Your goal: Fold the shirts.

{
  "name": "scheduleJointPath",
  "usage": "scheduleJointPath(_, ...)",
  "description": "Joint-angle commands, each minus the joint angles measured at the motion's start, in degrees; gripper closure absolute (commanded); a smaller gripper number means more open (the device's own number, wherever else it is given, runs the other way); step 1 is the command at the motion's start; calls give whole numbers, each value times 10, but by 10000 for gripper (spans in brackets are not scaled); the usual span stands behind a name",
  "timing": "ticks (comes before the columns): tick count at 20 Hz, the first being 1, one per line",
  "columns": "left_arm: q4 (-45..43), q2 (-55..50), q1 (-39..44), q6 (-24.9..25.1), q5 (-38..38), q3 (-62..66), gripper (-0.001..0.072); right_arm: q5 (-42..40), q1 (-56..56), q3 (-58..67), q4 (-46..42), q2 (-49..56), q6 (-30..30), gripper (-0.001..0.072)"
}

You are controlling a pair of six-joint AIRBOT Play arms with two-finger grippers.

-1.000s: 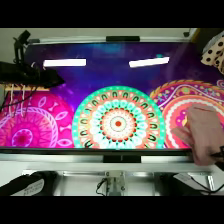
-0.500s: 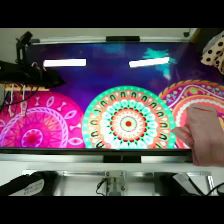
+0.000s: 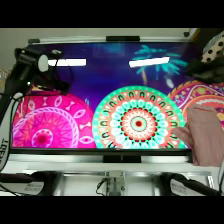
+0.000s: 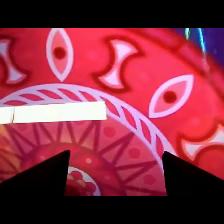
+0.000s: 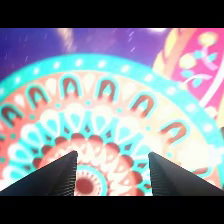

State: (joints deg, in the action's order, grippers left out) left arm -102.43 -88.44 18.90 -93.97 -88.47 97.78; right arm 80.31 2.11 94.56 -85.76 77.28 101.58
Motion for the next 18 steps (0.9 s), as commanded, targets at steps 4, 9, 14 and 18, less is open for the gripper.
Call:
scheduleJointPath(4, 98, 3, 16, 12, 8, 2, 40, 135, -104, 14, 88, 86, -23, 160)
scheduleJointPath(9, 98, 4, 16, 31, 26, -29, 40, 122, -104, 14, 92, 85, -21, 160)
scheduleJointPath(14, 99, 3, 14, 31, 55, -60, 40, 122, -104, 14, 92, 85, -21, 160)
scheduleJointPath(18, 111, 4, 14, 26, 52, -68, 40, 122, -104, 14, 92, 85, -21, 160)
